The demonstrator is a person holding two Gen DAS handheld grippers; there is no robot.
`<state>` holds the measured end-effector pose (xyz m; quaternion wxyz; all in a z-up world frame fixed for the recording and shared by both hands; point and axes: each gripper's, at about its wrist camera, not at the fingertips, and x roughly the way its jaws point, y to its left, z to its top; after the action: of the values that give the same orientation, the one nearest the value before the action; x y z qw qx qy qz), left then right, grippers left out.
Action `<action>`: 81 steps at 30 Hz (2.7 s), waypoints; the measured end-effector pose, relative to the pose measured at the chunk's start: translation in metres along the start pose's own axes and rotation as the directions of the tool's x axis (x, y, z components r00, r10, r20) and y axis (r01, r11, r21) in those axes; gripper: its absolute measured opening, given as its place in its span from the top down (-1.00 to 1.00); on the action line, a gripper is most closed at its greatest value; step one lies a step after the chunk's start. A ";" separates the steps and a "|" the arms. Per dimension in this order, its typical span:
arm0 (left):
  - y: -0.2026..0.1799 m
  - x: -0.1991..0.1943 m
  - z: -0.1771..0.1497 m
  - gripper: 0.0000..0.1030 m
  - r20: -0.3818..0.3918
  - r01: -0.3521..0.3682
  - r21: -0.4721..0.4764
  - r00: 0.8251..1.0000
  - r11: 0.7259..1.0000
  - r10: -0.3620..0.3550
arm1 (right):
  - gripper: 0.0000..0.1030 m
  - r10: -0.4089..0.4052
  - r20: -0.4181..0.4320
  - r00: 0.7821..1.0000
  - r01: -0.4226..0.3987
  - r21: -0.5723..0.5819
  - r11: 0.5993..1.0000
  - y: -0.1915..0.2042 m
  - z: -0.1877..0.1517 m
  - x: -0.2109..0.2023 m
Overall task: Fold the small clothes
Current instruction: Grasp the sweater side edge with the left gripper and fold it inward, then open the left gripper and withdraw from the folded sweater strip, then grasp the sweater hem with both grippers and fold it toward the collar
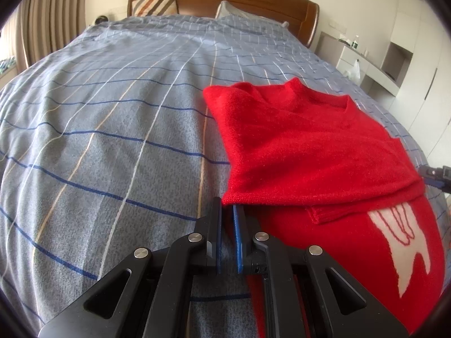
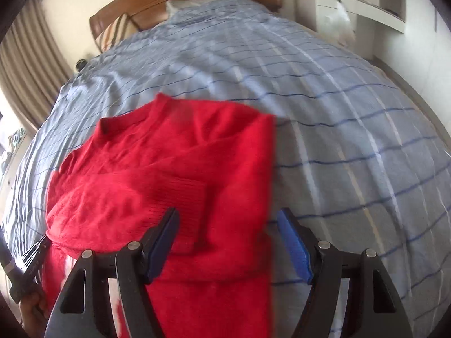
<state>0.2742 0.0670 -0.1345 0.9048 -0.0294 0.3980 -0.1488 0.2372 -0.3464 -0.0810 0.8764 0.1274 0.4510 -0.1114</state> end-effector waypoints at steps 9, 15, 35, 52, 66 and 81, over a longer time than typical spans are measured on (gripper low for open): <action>-0.001 -0.017 0.001 0.19 -0.018 0.007 -0.002 1.000 1.000 -0.007 | -0.39 0.166 0.055 0.985 -0.167 0.026 0.986 -0.071 -0.081 -0.065; 0.013 -0.090 -0.049 -0.71 0.006 0.008 -0.069 1.000 0.998 -0.007 | -0.39 0.200 0.056 0.978 -0.192 -0.125 0.973 -0.084 -0.161 -0.103; -0.022 -0.147 -0.174 -0.41 -0.126 0.194 -0.163 0.968 0.967 -0.216 | -0.11 0.575 -0.175 0.799 -0.589 -0.042 0.807 -0.036 -0.242 -0.093; -0.030 -0.174 -0.178 0.93 -0.113 0.232 -0.177 0.961 0.956 -0.254 | 0.91 0.456 -0.143 0.878 -0.477 -0.188 0.859 -0.015 -0.220 -0.121; -0.033 -0.214 -0.174 0.94 -0.036 0.253 -0.151 0.965 0.956 -0.261 | 0.93 0.463 -0.070 0.884 -0.467 -0.186 0.864 -0.032 -0.226 -0.153; -0.015 -0.094 0.038 0.94 0.087 0.258 -0.177 0.965 0.950 -0.246 | 0.93 0.556 0.087 0.826 -0.545 -0.124 0.829 0.004 -0.018 -0.077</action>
<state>0.2384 0.0775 -0.0391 0.8839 -0.1695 0.3741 -0.2238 0.1810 -0.3306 -0.0281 0.9014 0.2040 0.3467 0.1601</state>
